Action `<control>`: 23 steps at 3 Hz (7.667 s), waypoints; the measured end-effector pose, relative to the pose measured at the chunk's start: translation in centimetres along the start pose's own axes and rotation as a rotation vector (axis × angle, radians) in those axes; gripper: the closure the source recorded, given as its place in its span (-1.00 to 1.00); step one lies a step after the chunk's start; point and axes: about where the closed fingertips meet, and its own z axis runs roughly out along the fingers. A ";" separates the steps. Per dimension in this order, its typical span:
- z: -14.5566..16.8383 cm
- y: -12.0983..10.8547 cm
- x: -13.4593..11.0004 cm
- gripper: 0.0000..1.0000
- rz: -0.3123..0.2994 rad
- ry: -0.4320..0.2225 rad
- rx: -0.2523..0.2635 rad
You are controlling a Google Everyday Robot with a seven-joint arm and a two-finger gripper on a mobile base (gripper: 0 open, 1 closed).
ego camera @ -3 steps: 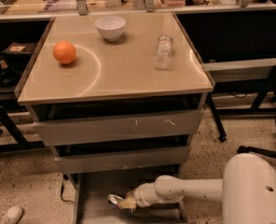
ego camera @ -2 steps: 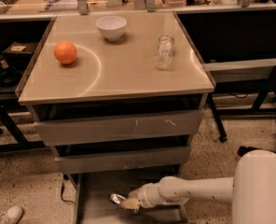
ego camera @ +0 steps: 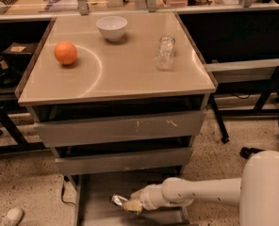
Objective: Pick redbull can from bottom drawer and place on counter
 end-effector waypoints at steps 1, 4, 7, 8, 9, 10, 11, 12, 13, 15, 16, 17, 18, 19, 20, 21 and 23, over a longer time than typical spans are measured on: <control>-3.3 1.1 -1.4 1.00 0.032 -0.021 0.052; -11.2 4.3 -7.3 1.00 0.028 -0.079 0.170; -14.7 5.4 -11.9 1.00 -0.008 -0.113 0.189; -17.2 6.0 -13.9 1.00 -0.018 -0.145 0.211; -21.1 7.2 -15.3 1.00 -0.036 -0.187 0.246; -21.1 7.2 -15.3 1.00 -0.036 -0.188 0.246; -21.9 7.7 -16.7 1.00 -0.053 -0.198 0.252; -24.5 9.0 -19.6 1.00 -0.089 -0.210 0.270; -27.4 10.6 -22.2 1.00 -0.131 -0.211 0.305; -33.5 14.5 -28.1 1.00 -0.272 -0.230 0.363; -33.8 14.7 -28.3 1.00 -0.278 -0.230 0.367; -34.1 14.8 -28.6 1.00 -0.287 -0.233 0.374; -37.4 16.0 -32.1 1.00 -0.350 -0.278 0.438; -41.1 17.2 -35.9 1.00 -0.417 -0.314 0.498; -44.1 18.2 -39.2 1.00 -0.476 -0.332 0.543; -44.3 18.3 -39.5 1.00 -0.479 -0.337 0.546; -43.8 14.9 -41.5 1.00 -0.452 -0.320 0.546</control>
Offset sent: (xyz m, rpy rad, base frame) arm -0.0182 -0.0331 0.1473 -0.0627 -0.0867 -0.2228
